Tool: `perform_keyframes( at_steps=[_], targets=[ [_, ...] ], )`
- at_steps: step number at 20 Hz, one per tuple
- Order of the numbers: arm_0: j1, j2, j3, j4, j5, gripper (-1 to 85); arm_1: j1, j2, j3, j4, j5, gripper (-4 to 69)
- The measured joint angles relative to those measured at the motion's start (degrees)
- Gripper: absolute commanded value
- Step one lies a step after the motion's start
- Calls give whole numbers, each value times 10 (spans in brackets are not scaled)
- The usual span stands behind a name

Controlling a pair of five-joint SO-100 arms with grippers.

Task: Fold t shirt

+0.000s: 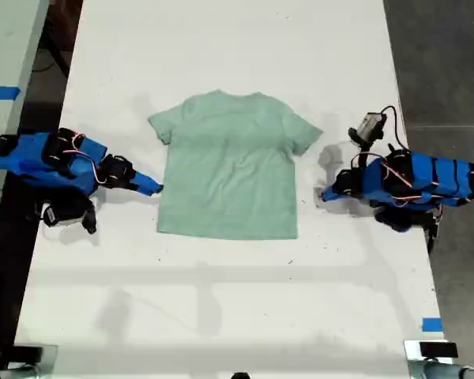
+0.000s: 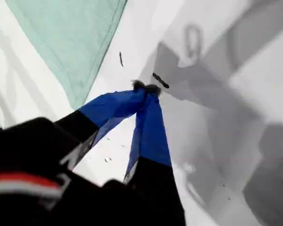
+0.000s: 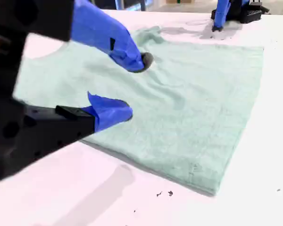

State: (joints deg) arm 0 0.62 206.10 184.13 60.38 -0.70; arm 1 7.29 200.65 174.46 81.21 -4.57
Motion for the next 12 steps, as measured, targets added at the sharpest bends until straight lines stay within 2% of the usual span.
perform_keyframes(
  at_steps=[4,6,9,12],
  targets=[
    [0,0,0,0,0,128,-16,0,0,-1,12,-13],
    [0,0,0,0,0,128,-5,0,-5,3,-3,10],
    [0,0,0,0,0,128,51,-11,-69,25,-75,221],
    [0,0,0,0,0,128,190,-150,-211,43,-214,265]
  ],
)
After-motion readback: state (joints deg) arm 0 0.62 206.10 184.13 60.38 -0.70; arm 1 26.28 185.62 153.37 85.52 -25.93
